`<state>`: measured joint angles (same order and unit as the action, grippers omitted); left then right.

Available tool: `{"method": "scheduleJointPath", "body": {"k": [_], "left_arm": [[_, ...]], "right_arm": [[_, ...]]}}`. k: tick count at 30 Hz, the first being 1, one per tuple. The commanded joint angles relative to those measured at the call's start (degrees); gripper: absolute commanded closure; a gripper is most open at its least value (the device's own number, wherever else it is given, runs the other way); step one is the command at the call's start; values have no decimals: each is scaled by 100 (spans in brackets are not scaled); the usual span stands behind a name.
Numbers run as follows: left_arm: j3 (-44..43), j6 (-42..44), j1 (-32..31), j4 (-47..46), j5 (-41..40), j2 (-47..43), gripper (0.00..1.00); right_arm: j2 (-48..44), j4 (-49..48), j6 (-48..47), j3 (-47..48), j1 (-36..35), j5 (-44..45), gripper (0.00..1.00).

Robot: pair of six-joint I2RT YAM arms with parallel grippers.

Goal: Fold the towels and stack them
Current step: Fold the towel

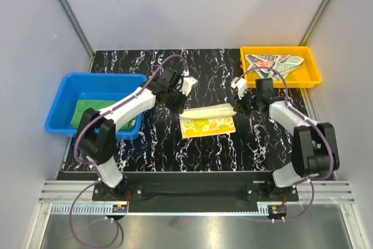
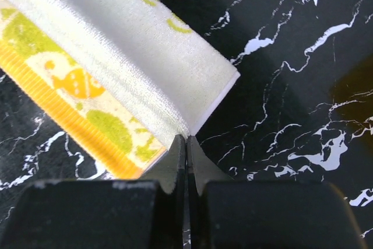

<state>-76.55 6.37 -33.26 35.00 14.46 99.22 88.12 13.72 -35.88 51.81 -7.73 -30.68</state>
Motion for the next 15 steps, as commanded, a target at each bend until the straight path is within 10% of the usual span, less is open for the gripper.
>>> {"method": "scheduleJointPath", "body": {"k": [1,15], "left_arm": [[175,-22,-23,-99,-286,-640,100],[958,-356,-401,33,162,-869,100]], "right_arm": [[-540,-475,-87,-224,-132,176,100],[-866,-765,371,-910,-475,466,100]]}}
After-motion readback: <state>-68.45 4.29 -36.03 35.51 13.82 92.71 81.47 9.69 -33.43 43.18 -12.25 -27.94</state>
